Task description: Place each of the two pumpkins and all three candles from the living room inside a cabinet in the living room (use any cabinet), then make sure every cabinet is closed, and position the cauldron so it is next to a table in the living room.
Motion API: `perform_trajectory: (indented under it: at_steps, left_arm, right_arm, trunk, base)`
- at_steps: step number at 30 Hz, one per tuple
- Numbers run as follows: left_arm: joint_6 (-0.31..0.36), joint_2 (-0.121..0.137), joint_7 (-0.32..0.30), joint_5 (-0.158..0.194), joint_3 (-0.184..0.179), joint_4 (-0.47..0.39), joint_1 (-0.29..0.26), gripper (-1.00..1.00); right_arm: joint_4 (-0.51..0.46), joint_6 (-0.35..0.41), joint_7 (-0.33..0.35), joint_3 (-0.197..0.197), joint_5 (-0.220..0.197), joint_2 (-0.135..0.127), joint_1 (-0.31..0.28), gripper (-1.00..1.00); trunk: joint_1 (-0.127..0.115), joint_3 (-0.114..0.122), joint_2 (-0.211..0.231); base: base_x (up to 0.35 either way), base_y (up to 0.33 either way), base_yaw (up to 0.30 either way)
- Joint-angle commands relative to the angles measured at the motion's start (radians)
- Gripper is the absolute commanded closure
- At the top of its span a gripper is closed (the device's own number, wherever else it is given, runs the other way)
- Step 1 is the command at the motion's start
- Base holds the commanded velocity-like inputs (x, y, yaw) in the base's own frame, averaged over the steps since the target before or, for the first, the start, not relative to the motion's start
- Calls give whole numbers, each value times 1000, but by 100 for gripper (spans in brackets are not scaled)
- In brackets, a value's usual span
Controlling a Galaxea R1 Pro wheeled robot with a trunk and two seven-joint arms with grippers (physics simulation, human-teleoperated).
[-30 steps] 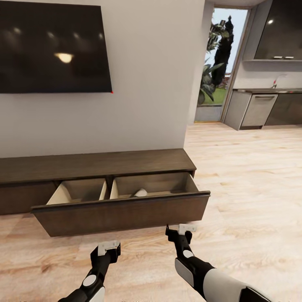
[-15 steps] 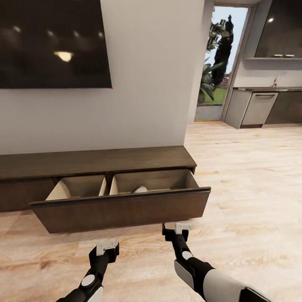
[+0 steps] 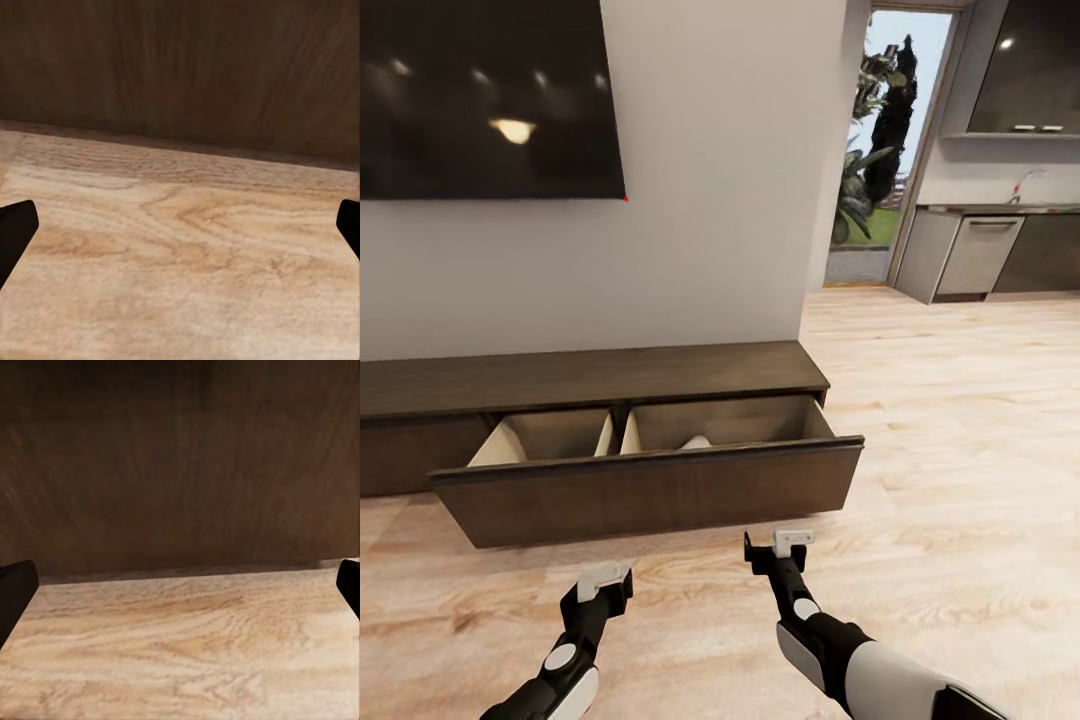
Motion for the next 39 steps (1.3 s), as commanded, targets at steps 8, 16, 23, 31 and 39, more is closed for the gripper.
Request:
perform_trajectory:
  at_steps: [8,16,23,31,39]
  left_arm:
    - [-9,1,7,8,-7,-1,-1,-100]
    - [-14,1,8,7,-8,-12,-1,-100]
    - [-20,6,12,9,-2,-82,1,-100]
    - [-16,7,22,9,0,-91,2,-100]
    - [-18,7,24,9,0,-91,2,-100]
  right_arm:
    - [-36,-52,69,7,0,-4,3,-100]
    - [-34,-51,80,7,-3,-5,4,-100]
    - [-33,-51,96,7,-9,-3,4,-100]
    - [-31,-49,105,7,-12,-5,4,-100]
    - [-1,-49,147,7,-15,-3,5,-100]
  trunk:
    - [7,-31,-10]
    - [11,-62,-12]
    - [11,-62,-12]
    - [11,-62,-12]
    - [11,-62,-12]
  base:
    - [0,0,0]
    - [0,0,0]
    - [1,0,0]
    - [197,0,0]
    - [78,0,0]
